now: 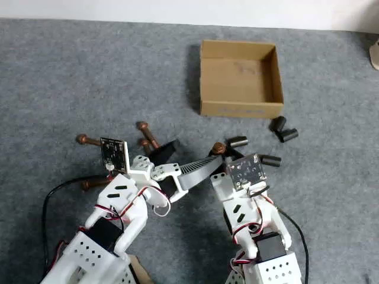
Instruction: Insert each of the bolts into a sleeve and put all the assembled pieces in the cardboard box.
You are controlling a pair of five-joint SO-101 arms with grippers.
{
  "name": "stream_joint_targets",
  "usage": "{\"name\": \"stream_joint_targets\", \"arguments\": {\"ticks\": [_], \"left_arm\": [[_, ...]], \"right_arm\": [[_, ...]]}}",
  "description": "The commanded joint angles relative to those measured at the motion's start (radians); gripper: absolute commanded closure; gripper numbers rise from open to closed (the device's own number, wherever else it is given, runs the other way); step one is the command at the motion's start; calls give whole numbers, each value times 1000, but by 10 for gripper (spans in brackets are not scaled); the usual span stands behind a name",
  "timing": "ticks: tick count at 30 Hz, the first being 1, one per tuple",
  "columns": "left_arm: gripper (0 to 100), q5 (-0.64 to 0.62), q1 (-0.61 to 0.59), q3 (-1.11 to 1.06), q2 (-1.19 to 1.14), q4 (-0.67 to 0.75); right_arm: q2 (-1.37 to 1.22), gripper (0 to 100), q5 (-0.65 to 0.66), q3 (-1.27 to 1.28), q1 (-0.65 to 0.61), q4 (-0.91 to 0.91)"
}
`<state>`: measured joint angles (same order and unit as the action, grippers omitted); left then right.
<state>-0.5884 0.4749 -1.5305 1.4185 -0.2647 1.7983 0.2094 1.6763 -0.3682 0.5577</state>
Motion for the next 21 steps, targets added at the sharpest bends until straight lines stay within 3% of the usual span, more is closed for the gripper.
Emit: {"name": "stream_joint_targets", "arguments": {"ticks": [1,21], "left_arm": [[565,-8,-10,13,15,18],[565,-8,-16,13,15,21]], "right_arm": [[13,994,-11,105,16,41],[10,994,12,-50,113,104]]}}
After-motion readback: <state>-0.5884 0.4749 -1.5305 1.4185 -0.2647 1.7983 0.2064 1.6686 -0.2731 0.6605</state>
